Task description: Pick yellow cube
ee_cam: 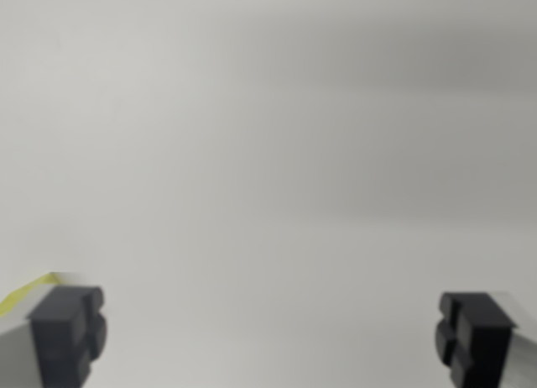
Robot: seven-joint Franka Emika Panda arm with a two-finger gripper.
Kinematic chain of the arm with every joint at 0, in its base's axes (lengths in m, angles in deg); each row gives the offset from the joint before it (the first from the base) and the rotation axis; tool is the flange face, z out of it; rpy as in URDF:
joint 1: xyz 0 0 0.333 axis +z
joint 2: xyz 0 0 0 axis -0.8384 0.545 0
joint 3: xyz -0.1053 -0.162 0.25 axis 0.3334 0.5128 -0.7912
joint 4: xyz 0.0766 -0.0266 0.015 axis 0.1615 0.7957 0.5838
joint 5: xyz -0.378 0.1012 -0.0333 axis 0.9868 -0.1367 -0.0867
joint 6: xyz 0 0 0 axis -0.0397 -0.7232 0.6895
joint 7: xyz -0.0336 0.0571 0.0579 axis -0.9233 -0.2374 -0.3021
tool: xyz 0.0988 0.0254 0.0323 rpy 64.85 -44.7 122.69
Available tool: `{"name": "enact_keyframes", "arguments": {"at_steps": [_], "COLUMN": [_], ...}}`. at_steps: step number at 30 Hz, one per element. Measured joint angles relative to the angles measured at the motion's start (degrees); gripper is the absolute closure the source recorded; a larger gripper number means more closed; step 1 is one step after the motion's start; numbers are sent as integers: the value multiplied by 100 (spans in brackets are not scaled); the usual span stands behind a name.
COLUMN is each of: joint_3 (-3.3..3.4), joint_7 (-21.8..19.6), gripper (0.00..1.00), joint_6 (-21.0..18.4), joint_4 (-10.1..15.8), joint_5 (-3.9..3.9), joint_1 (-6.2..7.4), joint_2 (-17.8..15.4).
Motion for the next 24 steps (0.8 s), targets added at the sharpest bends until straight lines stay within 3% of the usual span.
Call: {"name": "enact_keyframes", "arguments": {"at_steps": [7,24], "joint_3": [-1,-4], "joint_7": [34,111], "gripper": [0,0], "joint_6": [40,578], "joint_4": [53,786], "joint_5": [0,-17], "joint_1": [9,264], "joint_2": [-20,-244]}}
